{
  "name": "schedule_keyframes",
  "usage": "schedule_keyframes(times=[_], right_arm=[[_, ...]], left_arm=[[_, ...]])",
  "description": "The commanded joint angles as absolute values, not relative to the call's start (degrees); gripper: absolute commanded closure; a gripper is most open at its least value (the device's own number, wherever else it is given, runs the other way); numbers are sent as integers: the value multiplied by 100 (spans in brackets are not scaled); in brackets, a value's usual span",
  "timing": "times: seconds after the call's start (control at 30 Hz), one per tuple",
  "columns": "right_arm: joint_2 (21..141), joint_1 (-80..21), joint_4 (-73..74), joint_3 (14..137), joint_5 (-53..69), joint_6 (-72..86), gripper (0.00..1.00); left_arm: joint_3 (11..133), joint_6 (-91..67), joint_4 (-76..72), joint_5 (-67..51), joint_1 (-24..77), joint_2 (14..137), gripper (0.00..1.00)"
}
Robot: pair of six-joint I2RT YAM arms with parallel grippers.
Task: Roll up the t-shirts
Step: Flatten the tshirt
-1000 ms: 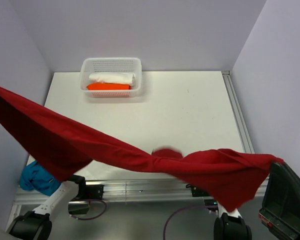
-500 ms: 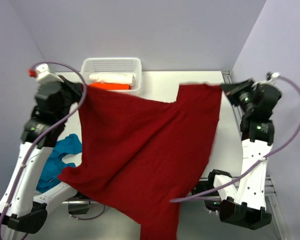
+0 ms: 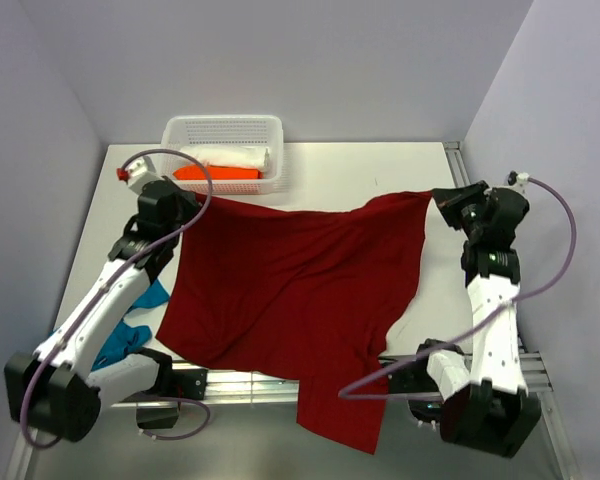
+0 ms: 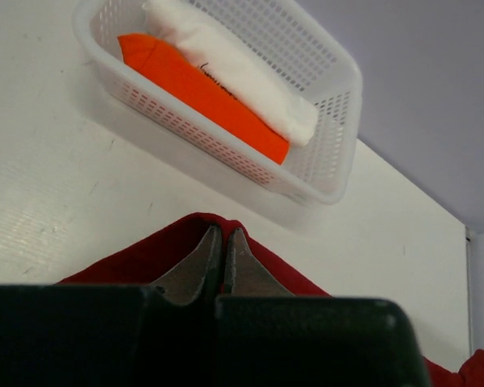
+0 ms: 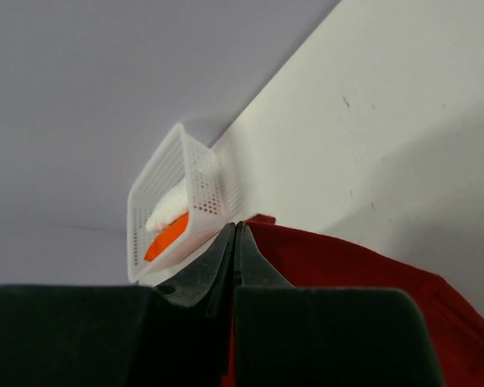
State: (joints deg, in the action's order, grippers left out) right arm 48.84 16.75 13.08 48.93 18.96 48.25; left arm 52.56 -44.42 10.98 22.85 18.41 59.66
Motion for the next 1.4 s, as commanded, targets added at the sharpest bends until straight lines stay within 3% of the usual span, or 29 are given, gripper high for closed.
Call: schedule_keyframes(times=[0.0, 0.5, 0.67, 0.8, 0.9, 0.93, 0.97, 1.0, 1.03, 1.23, 1.37], right_arm=[[5430, 1687, 370, 4825, 1767, 4843, 100], [9005, 1573, -149, 6678, 1854, 4913, 100], [10384, 1346, 200, 8066, 1749, 5010, 100], [11413, 1046, 920, 9890, 1582, 4896, 100], [12022, 906, 1344, 10885, 1451, 4808, 69], [12154, 870, 1475, 11116, 1407, 4764, 40], [12347, 853, 1633, 11344, 1354, 4703, 30], [12383, 766, 1887, 11625, 1301, 4563, 27], [12392, 712, 1907, 11654, 1249, 4483, 26], [12313, 28, 1600, 11443, 1194, 4034, 29], [12840, -447, 1521, 11768, 1555, 4008, 35]], left_arm=[[5229, -4728, 132, 2320, 1802, 6459, 100], [5932, -4790, -1063, 1793, 1257, 8937, 100], [6231, -4720, -1327, 1767, 1143, 9464, 100], [6556, -4667, -1327, 1618, 1029, 9886, 100], [6635, -4579, -1450, 1495, 950, 10115, 100], [6723, -4536, -1450, 1459, 923, 10168, 98], [6758, -4413, -1476, 1415, 905, 10204, 93], [6794, -4360, -1494, 1398, 862, 10248, 85], [6803, -4333, -1503, 1406, 844, 10257, 73], [6706, -4175, -1556, 1327, 712, 10046, 38], [6802, -4069, -1319, 1459, 686, 9906, 30]])
